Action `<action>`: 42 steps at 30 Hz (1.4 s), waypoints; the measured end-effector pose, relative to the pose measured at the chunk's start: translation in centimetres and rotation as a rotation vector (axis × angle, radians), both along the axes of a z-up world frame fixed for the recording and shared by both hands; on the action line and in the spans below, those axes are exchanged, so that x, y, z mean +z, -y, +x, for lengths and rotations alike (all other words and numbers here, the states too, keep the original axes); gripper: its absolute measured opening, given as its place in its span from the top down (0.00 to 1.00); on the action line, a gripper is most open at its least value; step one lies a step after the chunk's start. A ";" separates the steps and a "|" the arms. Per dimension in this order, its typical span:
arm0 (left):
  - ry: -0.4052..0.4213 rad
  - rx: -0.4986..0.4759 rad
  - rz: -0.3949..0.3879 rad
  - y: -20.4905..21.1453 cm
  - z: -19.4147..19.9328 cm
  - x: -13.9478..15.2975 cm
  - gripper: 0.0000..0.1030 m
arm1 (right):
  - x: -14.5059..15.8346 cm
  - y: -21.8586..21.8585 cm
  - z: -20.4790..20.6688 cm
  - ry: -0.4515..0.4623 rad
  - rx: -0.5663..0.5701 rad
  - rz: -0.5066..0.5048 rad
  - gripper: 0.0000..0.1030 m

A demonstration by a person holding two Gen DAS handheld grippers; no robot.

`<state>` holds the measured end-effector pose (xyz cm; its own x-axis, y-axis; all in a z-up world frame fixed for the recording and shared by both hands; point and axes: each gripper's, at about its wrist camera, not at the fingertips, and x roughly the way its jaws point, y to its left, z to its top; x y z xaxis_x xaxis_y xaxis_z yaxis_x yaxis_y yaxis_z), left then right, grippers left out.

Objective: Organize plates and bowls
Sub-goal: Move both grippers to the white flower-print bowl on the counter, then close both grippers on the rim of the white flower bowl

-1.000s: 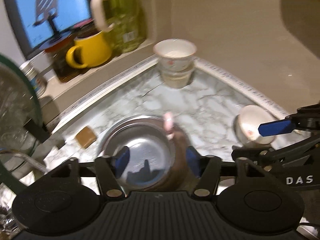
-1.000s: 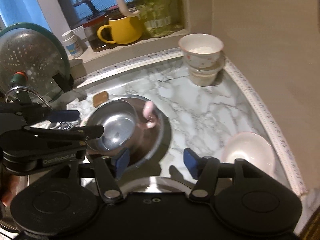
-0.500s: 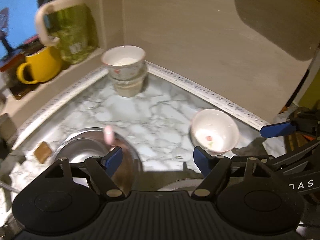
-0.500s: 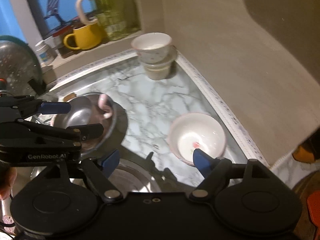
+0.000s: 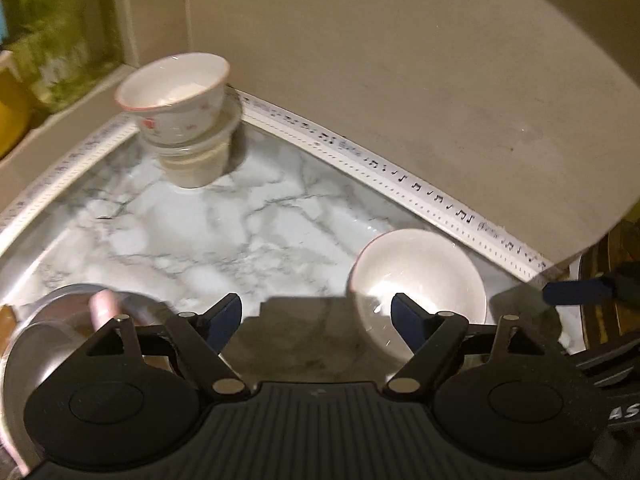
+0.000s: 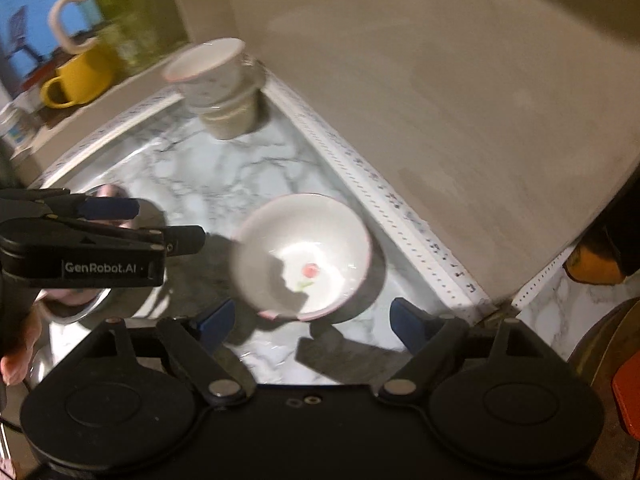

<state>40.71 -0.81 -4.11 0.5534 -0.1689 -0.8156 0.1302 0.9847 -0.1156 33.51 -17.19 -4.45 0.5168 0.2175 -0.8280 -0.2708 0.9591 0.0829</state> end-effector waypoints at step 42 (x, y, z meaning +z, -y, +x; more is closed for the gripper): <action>-0.092 -0.023 -0.016 3.3 3.9 -5.2 0.91 | -5.6 -0.3 5.3 -0.053 -0.092 -0.050 0.85</action>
